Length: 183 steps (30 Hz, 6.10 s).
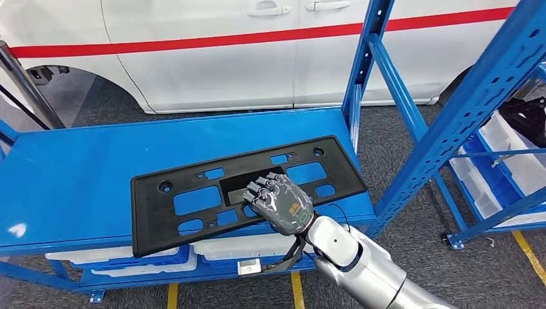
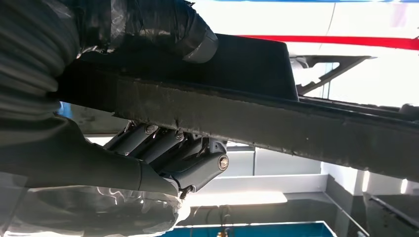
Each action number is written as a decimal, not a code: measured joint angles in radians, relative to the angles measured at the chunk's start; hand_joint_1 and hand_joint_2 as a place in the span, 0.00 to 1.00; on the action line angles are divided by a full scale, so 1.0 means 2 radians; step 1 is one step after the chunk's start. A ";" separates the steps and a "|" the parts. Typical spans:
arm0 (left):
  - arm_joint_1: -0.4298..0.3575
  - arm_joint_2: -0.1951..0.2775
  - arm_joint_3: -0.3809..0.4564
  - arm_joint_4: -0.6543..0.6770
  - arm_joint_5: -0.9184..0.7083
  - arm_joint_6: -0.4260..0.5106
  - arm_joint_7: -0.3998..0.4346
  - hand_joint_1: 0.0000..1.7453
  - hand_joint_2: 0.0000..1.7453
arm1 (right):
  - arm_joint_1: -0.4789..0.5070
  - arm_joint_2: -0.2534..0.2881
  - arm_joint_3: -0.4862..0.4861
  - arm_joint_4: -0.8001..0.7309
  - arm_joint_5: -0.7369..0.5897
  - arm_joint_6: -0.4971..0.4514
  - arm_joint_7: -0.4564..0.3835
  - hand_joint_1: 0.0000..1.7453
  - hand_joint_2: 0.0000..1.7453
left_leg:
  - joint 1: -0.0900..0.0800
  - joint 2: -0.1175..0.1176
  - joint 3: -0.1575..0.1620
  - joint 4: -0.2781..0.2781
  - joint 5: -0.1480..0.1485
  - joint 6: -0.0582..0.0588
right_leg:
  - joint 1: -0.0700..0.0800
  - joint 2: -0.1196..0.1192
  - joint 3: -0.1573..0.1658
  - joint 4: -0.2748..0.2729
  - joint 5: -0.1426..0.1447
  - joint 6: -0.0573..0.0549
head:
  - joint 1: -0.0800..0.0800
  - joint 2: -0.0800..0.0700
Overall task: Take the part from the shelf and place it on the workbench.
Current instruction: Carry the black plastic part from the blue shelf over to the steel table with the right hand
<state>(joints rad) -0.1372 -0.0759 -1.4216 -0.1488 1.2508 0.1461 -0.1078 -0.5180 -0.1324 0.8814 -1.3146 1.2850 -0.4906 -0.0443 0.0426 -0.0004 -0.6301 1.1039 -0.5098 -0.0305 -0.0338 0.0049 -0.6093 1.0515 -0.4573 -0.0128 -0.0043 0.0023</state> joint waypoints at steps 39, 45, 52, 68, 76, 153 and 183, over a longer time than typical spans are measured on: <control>-0.010 0.002 -0.019 0.001 -0.013 0.007 0.012 0.00 1.00 | 0.001 -0.002 -0.004 0.001 -0.010 -0.007 -0.012 0.95 1.00 | -0.014 0.002 0.054 -0.001 -0.004 0.010 | 0.011 -0.004 -0.034 -0.005 0.036 -0.002 | -0.001 0.000; -0.008 0.002 -0.021 0.001 -0.013 0.007 0.013 0.00 1.00 | 0.004 -0.003 -0.010 0.001 -0.008 -0.012 -0.010 0.95 1.00 | -0.016 0.005 0.066 -0.055 0.006 0.029 | 0.010 -0.003 -0.046 0.005 0.029 0.015 | 0.000 0.000; -0.008 0.002 -0.022 0.001 -0.011 0.007 0.013 0.00 1.00 | 0.009 -0.003 -0.012 0.002 -0.008 -0.012 -0.010 0.95 1.00 | -0.019 0.006 0.010 -0.048 0.045 0.035 | 0.010 -0.002 -0.033 0.110 -0.020 0.016 | 0.000 0.000; -0.008 0.005 -0.023 0.002 -0.010 0.006 0.010 0.00 1.00 | 0.013 -0.004 -0.017 0.001 -0.008 -0.014 -0.009 0.95 1.00 | -0.008 0.003 0.009 0.049 0.007 -0.006 | 0.006 -0.008 -0.014 -0.022 0.029 0.002 | 0.000 0.000; -0.002 0.006 -0.026 0.002 -0.010 0.005 0.013 0.00 1.00 | 0.021 -0.004 -0.018 0.002 -0.007 -0.014 -0.007 0.95 1.00 | -0.008 0.000 0.051 -0.043 0.008 0.019 | 0.007 -0.005 -0.046 0.015 0.017 0.022 | 0.001 0.000; 0.008 0.029 -0.041 0.004 -0.011 0.008 0.006 0.00 1.00 | 0.083 0.011 -0.027 0.036 -0.026 -0.032 -0.014 0.95 1.00 | -0.010 -0.004 0.019 -0.045 0.034 0.006 | 0.008 0.003 0.025 -0.012 -0.018 0.012 | 0.000 0.000; 0.008 0.032 -0.045 0.004 -0.010 0.006 0.003 0.00 1.00 | 0.085 0.006 -0.030 0.026 -0.026 -0.030 -0.016 0.95 1.00 | -0.015 -0.042 0.017 -0.040 0.030 0.016 | 0.007 0.021 0.016 -0.005 -0.019 0.011 | 0.000 0.000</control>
<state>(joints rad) -0.1209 -0.0120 -1.5117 -0.1400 1.2312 0.1575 -0.1026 -0.3487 -0.1209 0.8210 -1.2626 1.2338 -0.5512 -0.0756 0.0126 -0.0846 -0.5965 1.0229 -0.4498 0.0006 -0.0196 0.0467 -0.5770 1.0419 -0.4948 0.0084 -0.0045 0.0023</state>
